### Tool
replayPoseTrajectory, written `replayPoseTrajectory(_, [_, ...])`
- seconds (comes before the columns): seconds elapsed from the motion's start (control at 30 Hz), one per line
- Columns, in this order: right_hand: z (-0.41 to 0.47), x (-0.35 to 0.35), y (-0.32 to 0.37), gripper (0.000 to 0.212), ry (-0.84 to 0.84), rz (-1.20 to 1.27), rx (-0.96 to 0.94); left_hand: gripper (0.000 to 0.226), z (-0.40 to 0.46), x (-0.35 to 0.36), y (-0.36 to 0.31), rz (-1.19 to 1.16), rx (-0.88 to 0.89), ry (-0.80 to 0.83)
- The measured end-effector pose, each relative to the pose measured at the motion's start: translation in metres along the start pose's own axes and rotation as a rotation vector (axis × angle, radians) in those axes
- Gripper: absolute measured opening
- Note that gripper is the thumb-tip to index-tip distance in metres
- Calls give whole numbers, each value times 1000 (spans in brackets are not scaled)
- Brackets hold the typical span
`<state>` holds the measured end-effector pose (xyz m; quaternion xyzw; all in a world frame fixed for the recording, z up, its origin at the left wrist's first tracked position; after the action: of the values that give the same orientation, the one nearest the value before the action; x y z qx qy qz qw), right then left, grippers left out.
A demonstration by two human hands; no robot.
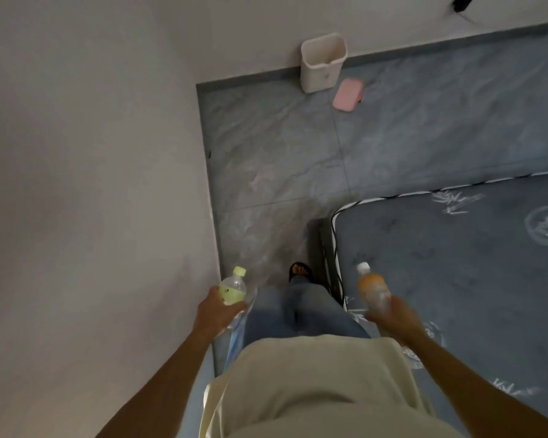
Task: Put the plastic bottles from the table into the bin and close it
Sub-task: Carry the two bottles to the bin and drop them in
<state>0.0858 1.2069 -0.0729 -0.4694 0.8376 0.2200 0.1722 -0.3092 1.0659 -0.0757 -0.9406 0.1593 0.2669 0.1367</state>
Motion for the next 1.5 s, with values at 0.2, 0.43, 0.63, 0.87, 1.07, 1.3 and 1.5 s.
replayPoseTrajectory(0.2, [57,-49,144,62,-9,22,-160,85,25,-40,13,18,-117,42])
replayPoseTrajectory(0.43, [121,-86,268,68,-74,17,-208,67,93,-118,-22,83,-174,108])
replayPoseTrajectory(0.63, [142,-103,306,72,-58,104,-112,52,159,-207,-128,99,-61,104])
replayPoseTrajectory(0.87, [145,-117,285,53,-33,279,113,74,225,-267,-303,134,211,66])
replayPoseTrajectory(1.07, [183,-155,283,40,9,417,252,73,274,-284,-445,179,313,69])
replayPoseTrajectory(1.3, [259,-263,348,51,13,262,185,71,307,-301,-532,212,297,49])
replayPoseTrajectory(1.5, [333,-356,455,81,4,250,65,67,327,-326,-543,306,134,94])
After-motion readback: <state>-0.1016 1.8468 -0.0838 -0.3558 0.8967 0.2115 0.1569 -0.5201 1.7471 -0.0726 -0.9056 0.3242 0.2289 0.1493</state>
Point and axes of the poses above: each hand's wrist, its own z-axis towards the middle knuckle, its own x-axis out of the palm, y = z × x, the point moved 2 cm from there along z, towards the middle knuckle, and after that the axes turned 9 degrees about z, right-handed, at the moved point
